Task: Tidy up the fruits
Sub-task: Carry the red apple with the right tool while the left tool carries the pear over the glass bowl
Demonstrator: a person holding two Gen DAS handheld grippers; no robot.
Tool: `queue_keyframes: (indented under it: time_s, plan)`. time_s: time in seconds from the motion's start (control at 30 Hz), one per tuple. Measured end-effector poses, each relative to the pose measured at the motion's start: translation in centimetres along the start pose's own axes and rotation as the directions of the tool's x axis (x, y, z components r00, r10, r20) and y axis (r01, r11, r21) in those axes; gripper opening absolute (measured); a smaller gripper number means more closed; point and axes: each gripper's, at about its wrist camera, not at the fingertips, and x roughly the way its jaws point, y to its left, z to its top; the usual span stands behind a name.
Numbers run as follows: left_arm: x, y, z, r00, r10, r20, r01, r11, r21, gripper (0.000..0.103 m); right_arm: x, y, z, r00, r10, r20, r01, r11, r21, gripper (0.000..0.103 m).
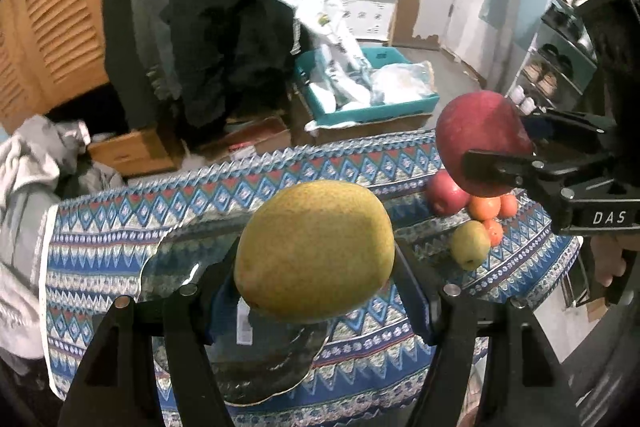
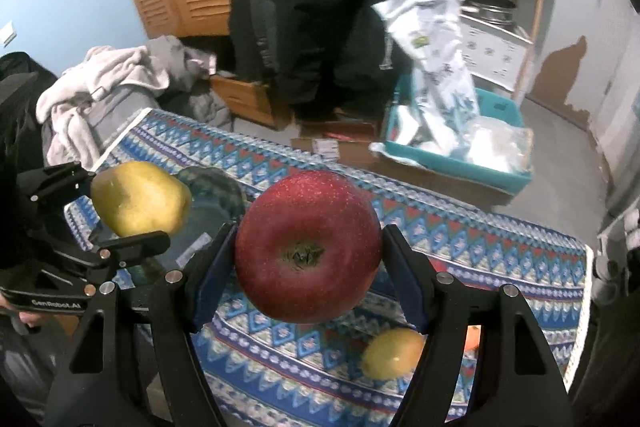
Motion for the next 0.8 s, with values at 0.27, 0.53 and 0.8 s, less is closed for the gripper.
queue_keyframes:
  time_s: [0.27,0.53,0.8]
  plan:
    - [0.5,4.3,-2.0,0.999,0.033,-0.03,-0.035,0.996,-0.077,0.071,2.9,3.4,1.7,0.998,0.059,-0.021,-0.06,0.998,-0.03,0.072]
    - [1.3,7.6,-4.0,0.996,0.073,-0.058,-0.08,0.99,-0.119,0.071,6.3,6.6,2.6,0.989,0.132,-0.061,-0.135,0.99,-0.05,0.072]
    - [3.9,10.3,-6.4,0.988,0.083,-0.129,-0.105,0.98,-0.171,0.071,9.1,9.1,2.8,0.979,0.173,-0.106,-0.181,0.981,-0.065,0.072]
